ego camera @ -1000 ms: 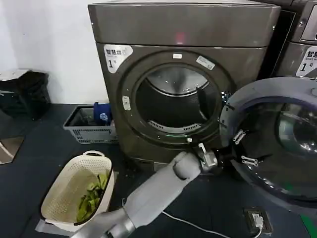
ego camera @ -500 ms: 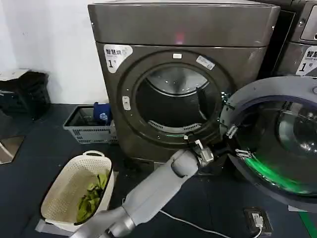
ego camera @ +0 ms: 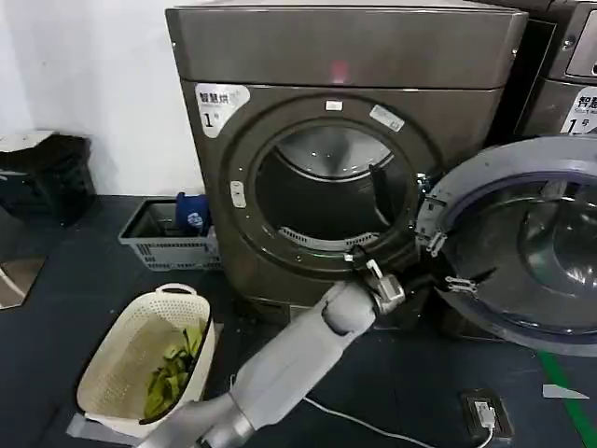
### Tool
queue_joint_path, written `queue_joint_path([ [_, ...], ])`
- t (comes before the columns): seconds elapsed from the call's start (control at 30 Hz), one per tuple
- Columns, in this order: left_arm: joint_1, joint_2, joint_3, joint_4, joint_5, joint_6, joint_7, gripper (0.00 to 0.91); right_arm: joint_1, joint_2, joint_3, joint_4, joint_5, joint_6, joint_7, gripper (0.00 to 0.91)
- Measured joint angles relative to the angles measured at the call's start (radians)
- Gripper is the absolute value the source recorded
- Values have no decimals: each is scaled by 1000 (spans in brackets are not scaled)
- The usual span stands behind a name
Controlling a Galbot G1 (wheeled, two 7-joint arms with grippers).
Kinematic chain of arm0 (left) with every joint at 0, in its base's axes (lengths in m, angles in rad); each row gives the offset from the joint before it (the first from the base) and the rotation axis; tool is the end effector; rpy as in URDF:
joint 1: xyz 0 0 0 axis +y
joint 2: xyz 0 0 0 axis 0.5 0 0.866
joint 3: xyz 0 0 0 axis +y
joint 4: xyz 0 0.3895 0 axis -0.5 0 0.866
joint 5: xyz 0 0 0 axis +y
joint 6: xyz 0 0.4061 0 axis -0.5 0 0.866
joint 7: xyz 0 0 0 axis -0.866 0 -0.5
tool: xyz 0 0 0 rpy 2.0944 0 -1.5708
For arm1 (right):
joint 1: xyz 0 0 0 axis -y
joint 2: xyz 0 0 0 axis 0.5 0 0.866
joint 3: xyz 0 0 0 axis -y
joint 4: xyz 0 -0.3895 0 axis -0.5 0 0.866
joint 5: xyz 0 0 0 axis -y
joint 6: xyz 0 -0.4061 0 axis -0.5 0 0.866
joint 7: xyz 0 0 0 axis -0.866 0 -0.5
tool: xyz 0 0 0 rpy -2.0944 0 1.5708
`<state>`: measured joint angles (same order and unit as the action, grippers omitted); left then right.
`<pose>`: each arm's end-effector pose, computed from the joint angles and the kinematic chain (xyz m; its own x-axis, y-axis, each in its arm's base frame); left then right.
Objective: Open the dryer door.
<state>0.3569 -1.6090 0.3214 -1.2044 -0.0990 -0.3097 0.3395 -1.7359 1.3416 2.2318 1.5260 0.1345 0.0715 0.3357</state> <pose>0.5276 -0.3038 -0.2436 -0.3059 0.9139 -0.2668 0.7774 0.4015 0.4841 -0.2372 -0.4840 -0.2007 0.2402 0.8682 -0.4341 0.8277 -0.4169 -0.3757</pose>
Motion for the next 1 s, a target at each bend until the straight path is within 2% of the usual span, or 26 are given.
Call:
queue_joint_path([
  [0.2, 36, 0, 13, -83, -20, 21, 21, 907, 1, -13, -1, -13, -1, -1, -4, 907],
  [0.4, 88, 10, 12, -215, -42, 29, 42, 907, 2, -29, -4, -31, -1, 5, -15, 907],
  [0.73, 162, 371, -19, -456, 23, -37, 76, 907, 9, -48, -20, -46, -2, 18, -21, 907],
  [0.9, 201, 551, -51, -529, 65, -92, 88, 907, 11, -61, -28, -58, 1, 27, -25, 907],
  [1.0, 234, 660, -83, -561, 142, -139, 97, 907, 15, -63, -32, -59, 2, 26, -34, 907],
])
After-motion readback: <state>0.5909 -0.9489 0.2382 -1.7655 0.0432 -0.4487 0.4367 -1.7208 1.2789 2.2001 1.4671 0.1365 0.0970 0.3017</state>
